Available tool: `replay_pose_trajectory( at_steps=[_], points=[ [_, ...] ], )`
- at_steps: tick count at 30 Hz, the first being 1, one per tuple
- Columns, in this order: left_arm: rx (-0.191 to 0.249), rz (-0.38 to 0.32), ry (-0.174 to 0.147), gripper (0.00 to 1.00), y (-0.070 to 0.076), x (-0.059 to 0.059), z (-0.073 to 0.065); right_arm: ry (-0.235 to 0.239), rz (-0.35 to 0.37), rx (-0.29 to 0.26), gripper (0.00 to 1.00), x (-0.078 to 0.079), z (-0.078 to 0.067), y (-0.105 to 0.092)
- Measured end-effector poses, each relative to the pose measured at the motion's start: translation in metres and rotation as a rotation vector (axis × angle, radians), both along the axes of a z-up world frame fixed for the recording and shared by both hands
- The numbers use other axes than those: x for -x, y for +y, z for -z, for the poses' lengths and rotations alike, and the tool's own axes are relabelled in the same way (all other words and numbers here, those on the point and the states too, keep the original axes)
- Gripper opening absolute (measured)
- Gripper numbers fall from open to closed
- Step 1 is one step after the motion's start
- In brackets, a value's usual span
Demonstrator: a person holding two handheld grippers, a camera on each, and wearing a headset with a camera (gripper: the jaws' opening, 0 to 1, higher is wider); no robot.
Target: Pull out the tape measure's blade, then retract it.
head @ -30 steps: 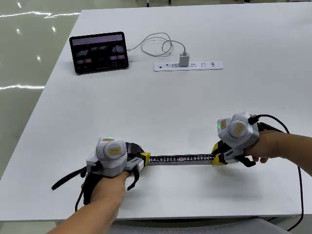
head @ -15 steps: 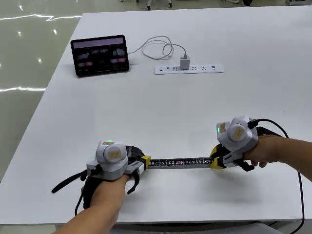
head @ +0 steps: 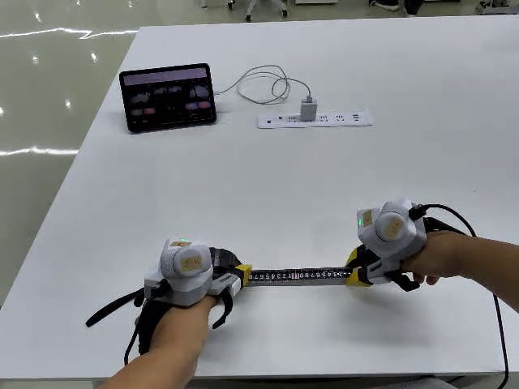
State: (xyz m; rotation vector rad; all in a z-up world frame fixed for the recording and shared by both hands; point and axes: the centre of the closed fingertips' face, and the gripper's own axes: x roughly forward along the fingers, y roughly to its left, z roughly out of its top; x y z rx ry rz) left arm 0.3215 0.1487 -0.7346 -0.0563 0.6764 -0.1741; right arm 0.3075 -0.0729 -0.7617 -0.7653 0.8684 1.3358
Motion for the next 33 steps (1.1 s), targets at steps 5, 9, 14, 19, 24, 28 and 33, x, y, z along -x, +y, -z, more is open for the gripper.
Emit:
replay_pose_trajectory(
  at_steps=[5, 9, 14, 19, 24, 28, 33],
  points=[
    [0.003, -0.001, 0.001, 0.63, 0.0, 0.0, 0.0, 0.0, 0.002, -0.007, 0.11, 0.0, -0.001, 0.004],
    [0.004, -0.001, 0.001, 0.63, 0.0, 0.0, 0.0, 0.002, 0.0, -0.009, 0.11, 0.0, -0.001, 0.007],
    [0.006, -0.001, 0.002, 0.63, 0.0, 0.0, 0.0, 0.003, 0.001, -0.012, 0.11, 0.0, -0.001, 0.01],
    [0.007, -0.001, 0.002, 0.63, 0.0, 0.0, 0.0, 0.006, 0.007, -0.024, 0.11, 0.0, -0.001, 0.014],
    [0.007, -0.003, 0.001, 0.63, 0.0, 0.0, 0.0, 0.004, 0.011, -0.03, 0.11, -0.001, -0.001, 0.018],
    [0.006, -0.004, 0.001, 0.63, 0.0, 0.0, 0.0, 0.011, 0.024, -0.042, 0.11, -0.001, -0.001, 0.022],
    [0.008, -0.004, -0.002, 0.63, 0.0, 0.0, 0.0, 0.01, 0.026, -0.049, 0.11, -0.001, -0.001, 0.026]
  ],
)
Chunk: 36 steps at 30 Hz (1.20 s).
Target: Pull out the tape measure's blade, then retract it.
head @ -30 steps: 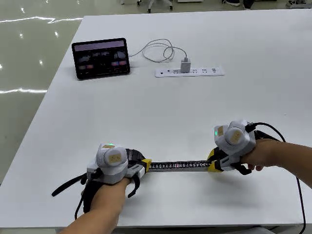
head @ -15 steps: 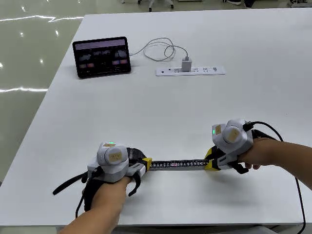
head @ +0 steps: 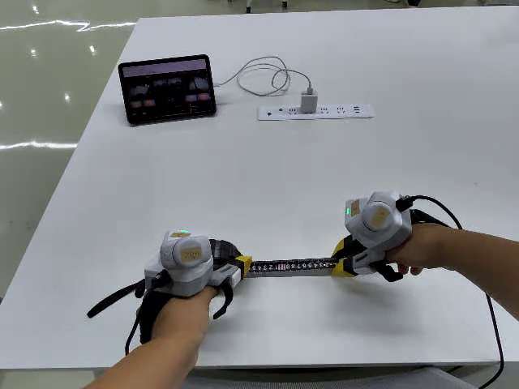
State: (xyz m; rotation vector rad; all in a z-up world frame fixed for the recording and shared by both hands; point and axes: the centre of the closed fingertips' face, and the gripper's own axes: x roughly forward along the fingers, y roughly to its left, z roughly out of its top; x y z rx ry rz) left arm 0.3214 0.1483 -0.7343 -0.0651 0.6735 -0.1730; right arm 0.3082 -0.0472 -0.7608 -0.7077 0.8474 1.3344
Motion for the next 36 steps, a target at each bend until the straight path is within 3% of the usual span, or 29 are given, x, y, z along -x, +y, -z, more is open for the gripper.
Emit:
replay_pose_trajectory(
  at_steps=[19, 29, 36],
  points=[
    [0.009, -0.001, 0.0, 0.63, 0.0, 0.001, -0.001, 0.009, 0.035, -0.021, 0.11, -0.001, -0.001, 0.012],
    [0.01, -0.001, 0.001, 0.63, 0.0, 0.001, 0.0, -0.014, -0.008, -0.024, 0.11, 0.0, -0.001, 0.017],
    [0.016, -0.005, 0.003, 0.63, 0.001, 0.0, 0.0, -0.014, 0.006, -0.033, 0.11, 0.0, -0.002, 0.022]
  ],
)
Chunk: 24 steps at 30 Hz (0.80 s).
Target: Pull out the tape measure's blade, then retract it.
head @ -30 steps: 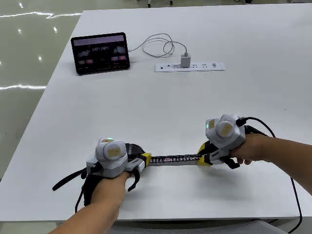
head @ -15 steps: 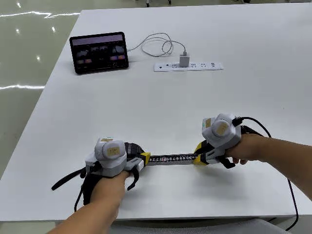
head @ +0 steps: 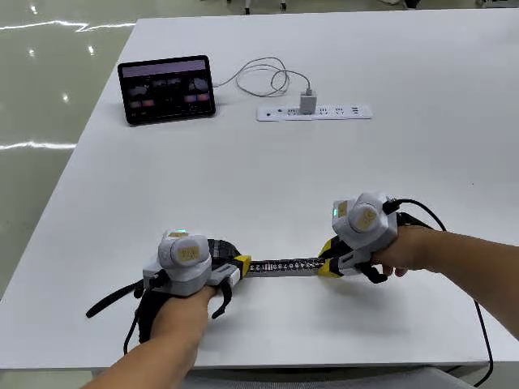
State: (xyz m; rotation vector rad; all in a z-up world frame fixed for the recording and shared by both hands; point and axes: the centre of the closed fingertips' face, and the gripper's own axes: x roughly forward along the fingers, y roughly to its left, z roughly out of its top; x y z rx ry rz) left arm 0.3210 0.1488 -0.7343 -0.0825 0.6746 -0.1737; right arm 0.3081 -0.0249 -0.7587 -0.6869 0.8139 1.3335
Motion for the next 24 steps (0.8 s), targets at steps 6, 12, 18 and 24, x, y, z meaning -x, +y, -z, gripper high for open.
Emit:
replay_pose_trajectory(
  at_steps=[6, 12, 18, 24],
  points=[
    [-0.001, 0.001, 0.001, 0.63, 0.0, 0.0, 0.0, 0.007, 0.008, -0.002, 0.11, 0.0, 0.001, 0.002],
    [0.001, 0.002, 0.003, 0.63, 0.0, 0.0, 0.0, 0.009, 0.009, -0.005, 0.11, 0.0, 0.001, 0.004],
    [0.001, 0.003, 0.002, 0.63, 0.0, 0.0, 0.0, 0.012, 0.012, -0.011, 0.11, 0.0, 0.001, 0.008],
    [0.001, 0.004, 0.002, 0.63, 0.0, 0.0, 0.0, 0.015, 0.013, -0.02, 0.11, 0.0, 0.001, 0.012]
  ],
)
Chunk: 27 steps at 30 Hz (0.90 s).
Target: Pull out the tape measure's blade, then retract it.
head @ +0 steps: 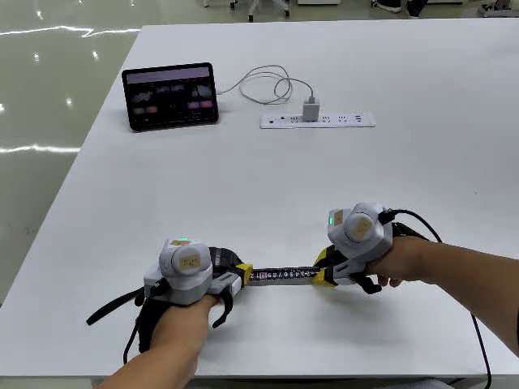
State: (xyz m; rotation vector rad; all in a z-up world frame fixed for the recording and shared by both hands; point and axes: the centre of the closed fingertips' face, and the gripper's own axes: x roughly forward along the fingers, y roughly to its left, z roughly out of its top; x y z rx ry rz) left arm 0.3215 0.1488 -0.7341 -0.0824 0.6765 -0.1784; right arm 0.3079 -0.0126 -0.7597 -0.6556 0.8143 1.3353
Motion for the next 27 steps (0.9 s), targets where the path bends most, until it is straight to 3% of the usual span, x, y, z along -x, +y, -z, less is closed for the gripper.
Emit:
replay_pose_trajectory(
  at_steps=[27],
  points=[
    [0.013, 0.003, 0.005, 0.63, 0.0, 0.001, 0.0, 0.01, 0.001, -0.036, 0.11, 0.001, 0.001, 0.023]
  ],
)
